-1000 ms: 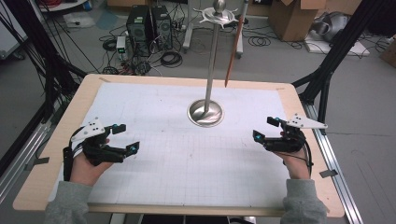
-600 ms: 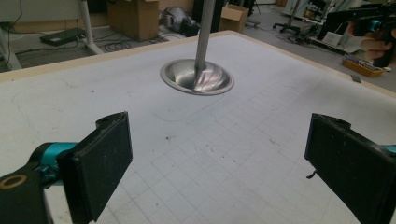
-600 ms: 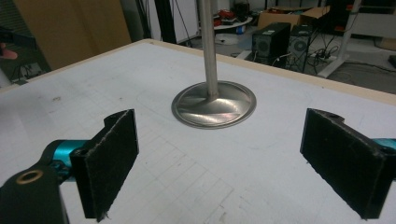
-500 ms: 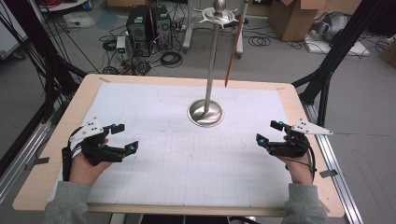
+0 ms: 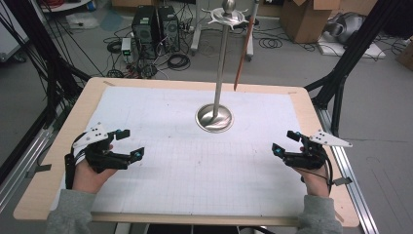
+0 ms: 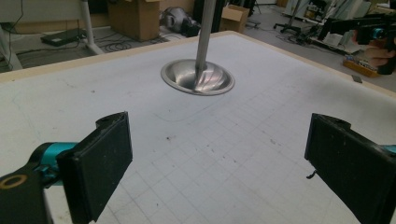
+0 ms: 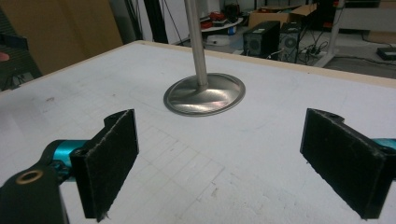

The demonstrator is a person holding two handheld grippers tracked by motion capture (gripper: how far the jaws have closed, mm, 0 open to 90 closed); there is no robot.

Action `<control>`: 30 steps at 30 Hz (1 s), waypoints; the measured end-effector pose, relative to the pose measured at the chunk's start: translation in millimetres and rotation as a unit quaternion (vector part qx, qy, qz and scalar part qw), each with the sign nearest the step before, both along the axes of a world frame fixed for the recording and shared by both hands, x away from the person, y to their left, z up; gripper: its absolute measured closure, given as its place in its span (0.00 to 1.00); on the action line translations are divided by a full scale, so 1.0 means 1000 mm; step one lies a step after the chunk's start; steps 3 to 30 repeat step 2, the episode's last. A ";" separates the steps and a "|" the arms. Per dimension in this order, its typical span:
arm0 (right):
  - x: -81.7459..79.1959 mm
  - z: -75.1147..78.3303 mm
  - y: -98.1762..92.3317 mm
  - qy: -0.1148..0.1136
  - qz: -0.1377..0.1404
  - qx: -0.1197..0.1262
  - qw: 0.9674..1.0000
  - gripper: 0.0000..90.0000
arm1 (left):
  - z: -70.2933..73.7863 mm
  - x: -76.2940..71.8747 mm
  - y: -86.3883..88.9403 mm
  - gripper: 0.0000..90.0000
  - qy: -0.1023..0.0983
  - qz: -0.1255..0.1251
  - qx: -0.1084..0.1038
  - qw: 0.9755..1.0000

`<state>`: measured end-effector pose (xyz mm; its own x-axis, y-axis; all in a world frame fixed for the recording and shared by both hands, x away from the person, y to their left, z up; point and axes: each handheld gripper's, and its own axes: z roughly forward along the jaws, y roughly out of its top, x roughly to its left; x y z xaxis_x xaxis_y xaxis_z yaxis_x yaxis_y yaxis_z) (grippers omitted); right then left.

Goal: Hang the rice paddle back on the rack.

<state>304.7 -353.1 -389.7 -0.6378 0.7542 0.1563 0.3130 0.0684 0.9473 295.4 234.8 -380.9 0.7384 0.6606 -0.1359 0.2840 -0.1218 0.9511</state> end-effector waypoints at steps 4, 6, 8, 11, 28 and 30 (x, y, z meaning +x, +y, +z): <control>0.000 0.000 0.000 -0.001 -0.001 0.000 1.000 0.11 | 0.000 0.000 0.000 0.09 -0.001 0.000 0.000 1.000; 0.000 0.000 0.000 -0.001 -0.001 0.000 1.000 0.11 | 0.000 0.000 0.000 0.09 -0.001 0.000 0.000 1.000; 0.000 0.000 0.000 -0.001 -0.001 0.000 1.000 0.11 | 0.000 0.000 0.000 0.09 -0.001 0.000 0.000 1.000; 0.000 0.000 0.000 -0.001 -0.001 0.000 1.000 0.11 | 0.000 0.000 0.000 0.09 -0.001 0.000 0.000 1.000; 0.000 0.000 0.000 -0.001 -0.001 0.000 1.000 0.11 | 0.000 0.000 0.000 0.09 -0.001 0.000 0.000 1.000; 0.000 0.000 0.000 -0.001 -0.001 0.000 1.000 0.11 | 0.000 0.000 0.000 0.09 -0.001 0.000 0.000 1.000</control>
